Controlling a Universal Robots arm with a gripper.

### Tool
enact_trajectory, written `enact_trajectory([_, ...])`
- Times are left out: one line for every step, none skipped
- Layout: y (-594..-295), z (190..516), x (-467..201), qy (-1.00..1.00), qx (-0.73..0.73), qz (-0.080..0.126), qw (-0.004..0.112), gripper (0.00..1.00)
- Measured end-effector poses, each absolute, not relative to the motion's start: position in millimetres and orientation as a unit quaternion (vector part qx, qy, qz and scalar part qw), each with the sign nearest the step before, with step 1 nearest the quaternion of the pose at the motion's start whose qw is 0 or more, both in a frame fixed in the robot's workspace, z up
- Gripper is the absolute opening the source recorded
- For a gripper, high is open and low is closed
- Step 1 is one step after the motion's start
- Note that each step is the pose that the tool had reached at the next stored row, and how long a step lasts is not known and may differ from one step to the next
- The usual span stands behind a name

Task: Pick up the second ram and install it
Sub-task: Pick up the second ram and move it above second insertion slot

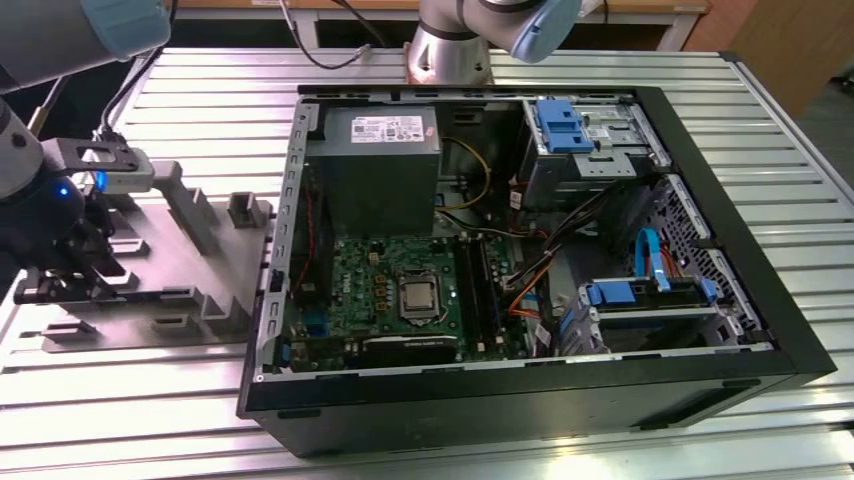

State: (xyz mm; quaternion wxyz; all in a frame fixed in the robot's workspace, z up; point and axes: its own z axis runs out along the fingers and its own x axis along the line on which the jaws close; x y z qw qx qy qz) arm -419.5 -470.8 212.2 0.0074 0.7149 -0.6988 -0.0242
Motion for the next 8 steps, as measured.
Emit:
enact_trajectory([-471, 210, -419, -0.698, 0.716, -0.024, 0.007, 0.36])
enact_trajectory([-471, 209, -419, -0.697, 0.717, -0.024, 0.007, 0.36])
enact_trajectory([-471, 207, -420, -0.695, 0.718, -0.024, 0.007, 0.36])
enact_trajectory([-471, 205, -420, -0.694, 0.719, -0.024, 0.008, 0.36])
enact_trajectory([-471, 203, -420, -0.693, 0.720, -0.024, 0.008, 0.36])
enact_trajectory([-471, 201, -420, -0.693, 0.721, -0.024, 0.008, 0.36])
enact_trajectory([-471, 200, -420, -0.692, 0.722, -0.024, 0.008, 0.36])
enact_trajectory([-471, 198, -420, -0.691, 0.722, -0.024, 0.008, 0.36])
